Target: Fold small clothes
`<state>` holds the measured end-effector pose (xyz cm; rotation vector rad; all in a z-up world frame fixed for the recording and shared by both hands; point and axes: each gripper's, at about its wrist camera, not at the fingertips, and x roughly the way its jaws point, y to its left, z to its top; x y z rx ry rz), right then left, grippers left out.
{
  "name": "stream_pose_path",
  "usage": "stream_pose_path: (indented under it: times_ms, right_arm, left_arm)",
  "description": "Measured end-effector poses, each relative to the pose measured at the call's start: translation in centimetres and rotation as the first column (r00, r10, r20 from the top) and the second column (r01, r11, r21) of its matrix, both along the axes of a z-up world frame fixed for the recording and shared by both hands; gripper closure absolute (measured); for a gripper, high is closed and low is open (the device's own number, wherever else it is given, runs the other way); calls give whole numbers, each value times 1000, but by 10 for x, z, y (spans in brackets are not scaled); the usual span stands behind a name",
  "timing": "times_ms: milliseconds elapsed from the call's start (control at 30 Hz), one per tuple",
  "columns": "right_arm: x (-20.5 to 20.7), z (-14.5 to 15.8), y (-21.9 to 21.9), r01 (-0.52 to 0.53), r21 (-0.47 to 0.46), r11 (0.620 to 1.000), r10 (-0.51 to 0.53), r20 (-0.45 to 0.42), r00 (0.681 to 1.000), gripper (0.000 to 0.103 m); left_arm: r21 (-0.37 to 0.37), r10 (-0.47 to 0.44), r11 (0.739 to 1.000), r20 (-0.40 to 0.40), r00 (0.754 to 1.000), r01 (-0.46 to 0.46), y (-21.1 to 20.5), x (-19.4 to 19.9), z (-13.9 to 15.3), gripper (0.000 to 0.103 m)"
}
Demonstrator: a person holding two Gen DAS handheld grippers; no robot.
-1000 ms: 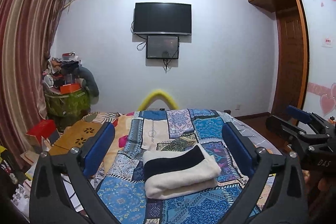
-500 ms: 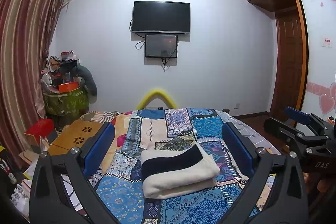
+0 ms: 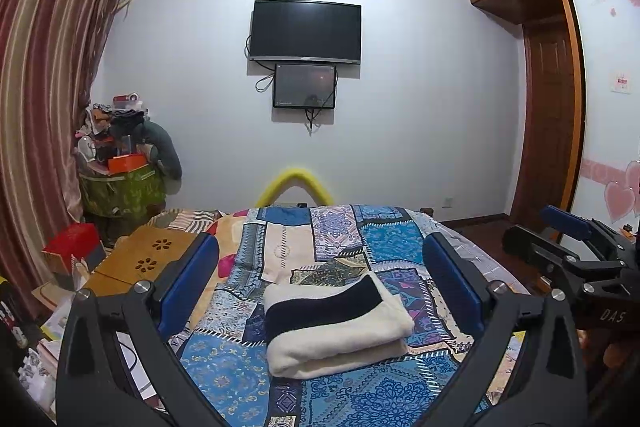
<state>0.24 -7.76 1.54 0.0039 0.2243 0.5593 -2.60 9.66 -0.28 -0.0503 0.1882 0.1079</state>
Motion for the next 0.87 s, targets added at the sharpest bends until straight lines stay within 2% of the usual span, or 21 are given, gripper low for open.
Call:
stream_pose_path:
  times_ms: [367,867]
  right_arm:
    - [-2,-1,-1,3,4,1000,-3,-2,1000,0]
    - [-1,-1,-2,12,8,1000,-12,-12,1000,0]
  left_arm:
    - [3,-26,1000,-20,999,26,-4,3,-1,0]
    - [-29,-44,999,-41,998,43,-3,9,-2,0]
